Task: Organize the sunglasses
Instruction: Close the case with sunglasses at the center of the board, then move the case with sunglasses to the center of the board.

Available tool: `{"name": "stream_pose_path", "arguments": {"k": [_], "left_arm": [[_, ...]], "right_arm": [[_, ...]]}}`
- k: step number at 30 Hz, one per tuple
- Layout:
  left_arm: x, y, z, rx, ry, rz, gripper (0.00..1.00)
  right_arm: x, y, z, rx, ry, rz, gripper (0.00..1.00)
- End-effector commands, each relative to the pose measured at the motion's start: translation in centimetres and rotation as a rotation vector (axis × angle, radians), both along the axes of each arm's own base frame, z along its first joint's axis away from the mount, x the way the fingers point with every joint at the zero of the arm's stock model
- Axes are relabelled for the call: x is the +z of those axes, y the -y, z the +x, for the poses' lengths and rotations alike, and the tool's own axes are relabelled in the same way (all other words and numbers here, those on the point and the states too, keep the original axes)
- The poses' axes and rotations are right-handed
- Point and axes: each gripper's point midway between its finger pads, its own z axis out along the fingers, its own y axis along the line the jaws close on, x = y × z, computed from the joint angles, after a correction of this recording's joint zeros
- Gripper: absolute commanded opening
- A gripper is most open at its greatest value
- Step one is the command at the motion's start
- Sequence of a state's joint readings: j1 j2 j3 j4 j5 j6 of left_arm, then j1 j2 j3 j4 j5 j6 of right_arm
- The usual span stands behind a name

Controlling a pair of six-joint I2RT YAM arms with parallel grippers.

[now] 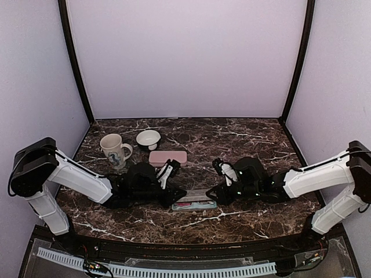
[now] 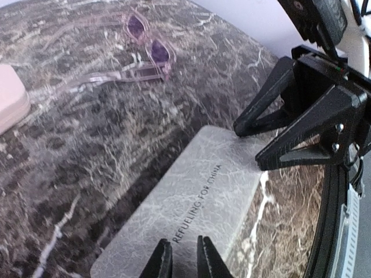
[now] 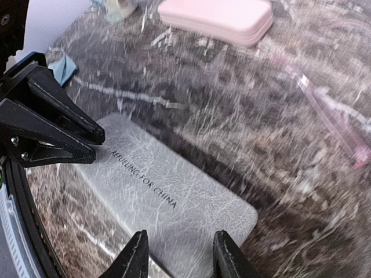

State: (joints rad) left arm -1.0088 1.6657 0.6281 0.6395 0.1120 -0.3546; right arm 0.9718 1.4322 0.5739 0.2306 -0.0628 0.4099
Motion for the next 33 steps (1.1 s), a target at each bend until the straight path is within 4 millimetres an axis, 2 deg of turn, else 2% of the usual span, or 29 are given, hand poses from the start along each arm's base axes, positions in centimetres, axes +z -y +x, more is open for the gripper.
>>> {"name": "stream_pose_path", "arguments": {"k": [1, 6, 9, 11, 15, 19, 23, 27, 33], "left_arm": [[-4.5, -1.9, -2.9, -0.033, -0.102, 0.145, 0.17], [-4.1, -2.2, -2.8, -0.022, -0.081, 0.164, 0.17], [-3.0, -2.6, -2.4, 0.002, -0.054, 0.156, 0.19], [-2.3, -2.9, -2.3, 0.013, -0.042, 0.14, 0.23], [-0.9, -3.4, -2.1, 0.053, -0.04, 0.107, 0.37], [-1.1, -3.9, -2.1, 0.089, -0.081, 0.122, 0.49], [-1.4, -3.4, -2.4, 0.084, -0.166, 0.104, 0.58], [-1.6, -3.1, -2.7, 0.074, -0.231, 0.081, 0.6], [-2.2, -3.1, -2.6, 0.073, -0.302, 0.054, 0.61]], "right_arm": [[-2.7, 0.8, -1.9, 0.002, -0.073, -0.057, 0.39], [-2.1, 0.9, -1.9, -0.007, -0.059, -0.054, 0.4], [-1.0, 1.1, -1.6, -0.036, -0.046, -0.032, 0.46], [-0.5, 1.3, -1.5, -0.057, -0.051, -0.012, 0.55], [0.2, 2.0, -1.5, -0.089, -0.047, -0.011, 0.79], [-0.5, 2.6, -1.3, -0.087, -0.054, -0.077, 0.93], [-1.0, 1.8, -1.5, -0.046, -0.091, -0.099, 0.98], [-1.2, 1.3, -1.3, 0.005, -0.065, -0.142, 1.0], [-2.6, 0.9, -1.1, 0.117, -0.026, -0.272, 1.0]]}}
